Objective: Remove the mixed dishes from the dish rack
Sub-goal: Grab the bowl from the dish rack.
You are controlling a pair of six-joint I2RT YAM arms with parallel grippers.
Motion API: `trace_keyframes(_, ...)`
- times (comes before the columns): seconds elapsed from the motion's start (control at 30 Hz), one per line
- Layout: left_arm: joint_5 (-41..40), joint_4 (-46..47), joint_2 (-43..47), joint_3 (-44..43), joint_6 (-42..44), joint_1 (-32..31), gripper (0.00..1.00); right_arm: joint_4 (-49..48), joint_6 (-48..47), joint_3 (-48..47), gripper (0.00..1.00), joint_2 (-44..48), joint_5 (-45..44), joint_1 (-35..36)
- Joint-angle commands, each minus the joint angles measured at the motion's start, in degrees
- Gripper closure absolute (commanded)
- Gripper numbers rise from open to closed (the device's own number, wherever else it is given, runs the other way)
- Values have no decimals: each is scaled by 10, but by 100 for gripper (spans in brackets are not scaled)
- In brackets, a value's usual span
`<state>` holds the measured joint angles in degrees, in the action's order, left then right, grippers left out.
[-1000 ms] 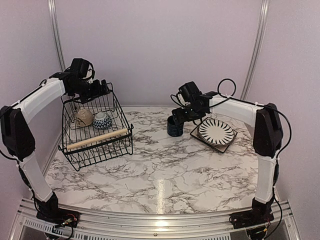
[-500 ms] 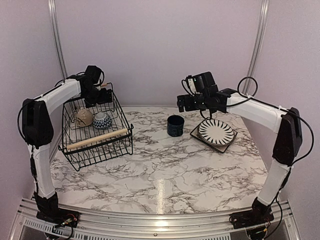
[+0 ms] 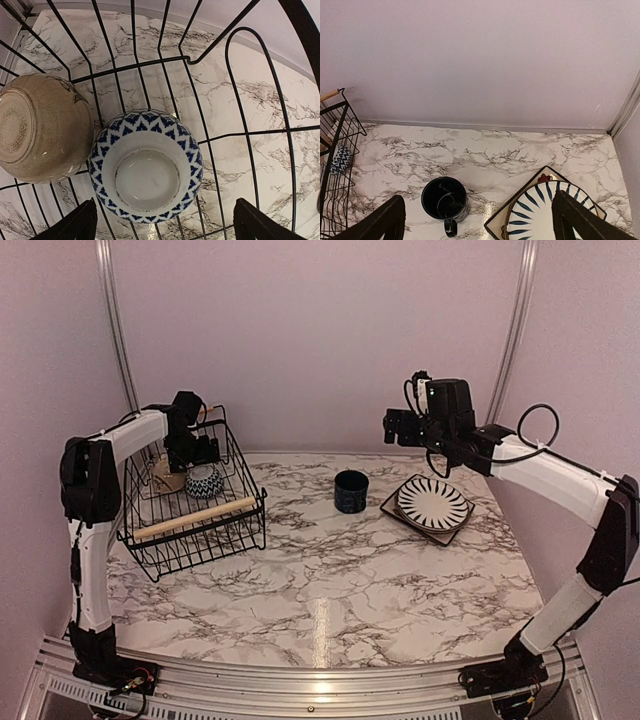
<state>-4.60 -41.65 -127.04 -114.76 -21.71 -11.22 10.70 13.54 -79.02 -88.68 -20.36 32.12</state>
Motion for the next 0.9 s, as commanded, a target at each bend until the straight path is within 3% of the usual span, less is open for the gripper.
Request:
trace_keyframes(0.0,25,-16,-38,-35,-11,13,4,56,33,-34,2,-23,20,-24)
trace_keyframes(0.4,6,-20,-72,-63,-4,14,24,64,31,-29,2,-18,-29,-28)
trace_keyframes(0.63,-39,-29,-66,-51,11,10,32,63,10,-32,2,-25,-9,-28)
trace_keyframes(0.73,-42,-36,-67,-54,13,10,33,68,13,-38,2,-32,-1,-28)
trace_keyframes(0.87,-33,-37,-69,-55,15,7,24,71,17,-43,2,-37,2,-28)
